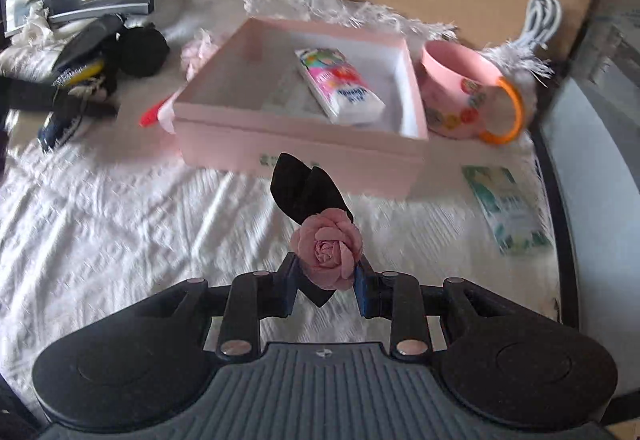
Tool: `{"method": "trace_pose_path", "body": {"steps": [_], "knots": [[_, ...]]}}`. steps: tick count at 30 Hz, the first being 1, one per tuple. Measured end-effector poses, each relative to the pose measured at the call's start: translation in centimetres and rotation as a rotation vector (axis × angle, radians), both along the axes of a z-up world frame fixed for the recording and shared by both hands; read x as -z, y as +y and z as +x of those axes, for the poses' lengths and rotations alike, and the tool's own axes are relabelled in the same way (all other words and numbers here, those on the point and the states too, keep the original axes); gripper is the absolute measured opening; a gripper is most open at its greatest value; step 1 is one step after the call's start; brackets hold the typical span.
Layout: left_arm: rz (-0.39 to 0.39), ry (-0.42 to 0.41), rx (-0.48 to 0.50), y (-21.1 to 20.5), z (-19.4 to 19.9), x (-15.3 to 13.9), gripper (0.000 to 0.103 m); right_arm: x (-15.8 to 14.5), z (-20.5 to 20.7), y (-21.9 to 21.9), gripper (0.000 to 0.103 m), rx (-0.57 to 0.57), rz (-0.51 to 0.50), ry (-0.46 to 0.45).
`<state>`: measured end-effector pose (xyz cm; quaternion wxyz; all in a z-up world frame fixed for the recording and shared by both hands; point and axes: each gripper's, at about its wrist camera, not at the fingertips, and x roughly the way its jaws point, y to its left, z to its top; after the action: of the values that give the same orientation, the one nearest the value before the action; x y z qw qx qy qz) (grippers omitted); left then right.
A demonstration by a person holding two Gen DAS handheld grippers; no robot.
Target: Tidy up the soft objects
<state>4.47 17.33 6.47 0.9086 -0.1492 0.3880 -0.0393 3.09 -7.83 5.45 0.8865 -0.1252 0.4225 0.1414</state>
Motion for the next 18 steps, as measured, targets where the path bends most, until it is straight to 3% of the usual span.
{"method": "trace_pose_path", "body": {"steps": [6, 7, 8, 9, 13, 18], "knots": [[-0.092, 0.012, -0.014, 1.1, 6.9, -0.5, 0.024, 0.7, -1.2, -0.1, 0.031, -0.001, -0.006, -0.004], [-0.102, 0.025, -0.017, 1.1, 8.2, -0.4, 0.024, 0.8, -1.3, -0.1, 0.034, 0.001, 0.0, -0.006], [-0.105, 0.045, -0.017, 1.0, 9.6, -0.1, 0.024, 0.8, -1.4, -0.1, 0.044, 0.008, 0.004, -0.006], [-0.106, 0.062, -0.013, 0.8, 10.6, 0.2, 0.024, 0.8, -1.4, -0.1, 0.053, 0.012, 0.006, -0.009], [-0.069, 0.115, 0.016, -0.4, 13.1, 1.6, 0.036, 1.1, -2.2, -0.4, 0.061, 0.018, 0.01, -0.018], [-0.04, 0.136, 0.031, -0.8, 13.9, 2.4, 0.039, 2.0, -2.4, -0.7, 0.066, 0.035, 0.024, 0.007]]}}
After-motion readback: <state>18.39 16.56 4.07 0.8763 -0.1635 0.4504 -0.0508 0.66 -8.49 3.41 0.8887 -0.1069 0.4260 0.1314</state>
